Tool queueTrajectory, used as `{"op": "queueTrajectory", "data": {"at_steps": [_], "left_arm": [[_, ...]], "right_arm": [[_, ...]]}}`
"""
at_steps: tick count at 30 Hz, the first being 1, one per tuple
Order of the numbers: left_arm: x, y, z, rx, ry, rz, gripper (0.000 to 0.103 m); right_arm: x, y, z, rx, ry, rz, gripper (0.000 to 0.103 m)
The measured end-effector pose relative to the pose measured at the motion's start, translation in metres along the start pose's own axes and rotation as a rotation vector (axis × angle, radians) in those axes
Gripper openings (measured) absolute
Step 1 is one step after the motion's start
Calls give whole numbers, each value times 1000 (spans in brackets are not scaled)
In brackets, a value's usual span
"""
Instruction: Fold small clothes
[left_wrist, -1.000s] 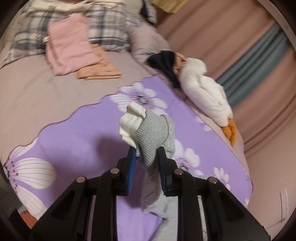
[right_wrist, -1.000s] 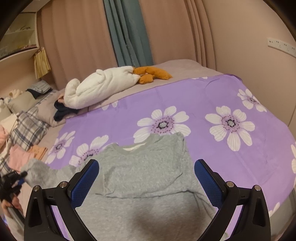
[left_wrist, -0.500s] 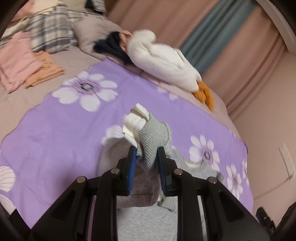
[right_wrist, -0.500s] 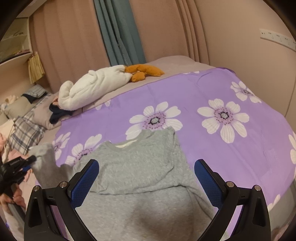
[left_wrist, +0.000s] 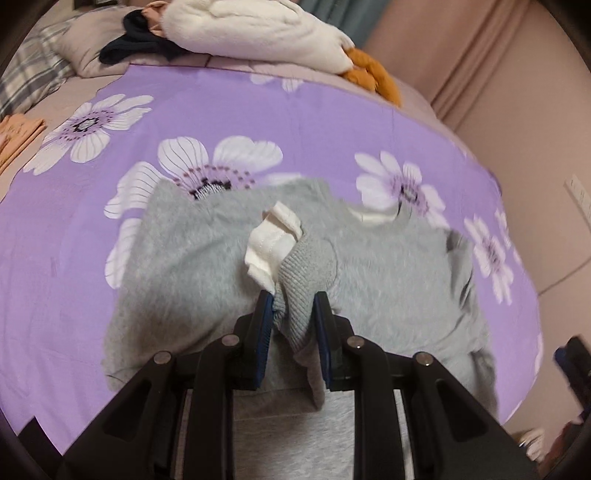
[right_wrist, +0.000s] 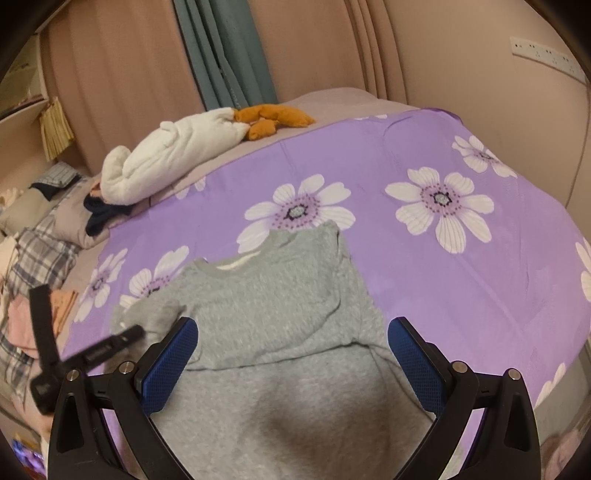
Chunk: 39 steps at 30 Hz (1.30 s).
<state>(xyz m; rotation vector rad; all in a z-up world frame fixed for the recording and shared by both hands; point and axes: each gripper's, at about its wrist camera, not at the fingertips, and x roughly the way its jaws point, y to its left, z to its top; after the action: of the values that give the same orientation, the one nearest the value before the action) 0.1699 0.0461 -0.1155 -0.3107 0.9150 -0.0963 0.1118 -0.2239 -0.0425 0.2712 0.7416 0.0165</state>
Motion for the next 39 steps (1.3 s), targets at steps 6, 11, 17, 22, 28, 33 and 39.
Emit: {"op": "queueTrajectory", "data": {"at_steps": [6,11,17,22,28,33,39], "left_arm": [[15,3,-7,30,54,4,26],[14,7,-15,38,107,-63,29],[-29,16,-14,36,52,-148,60],[-71,51,-7,-60,-13,-139,67],[-99,95,-13,-140,-67,0,66],[-107,124,-23,-233,-77,37,65],[-110,138,-32,-273,-69,64,56]], "right_arm": [[6,5,-6,1,24,-6,102],[12,10,-11,5,48,2,102],[19,21,-14,-4,78,19,102],[27,39,-15,-36,104,71,102],[45,85,-22,-127,164,141,96],[69,138,-32,-269,229,199,83],[101,187,-43,-402,288,217,74]]}}
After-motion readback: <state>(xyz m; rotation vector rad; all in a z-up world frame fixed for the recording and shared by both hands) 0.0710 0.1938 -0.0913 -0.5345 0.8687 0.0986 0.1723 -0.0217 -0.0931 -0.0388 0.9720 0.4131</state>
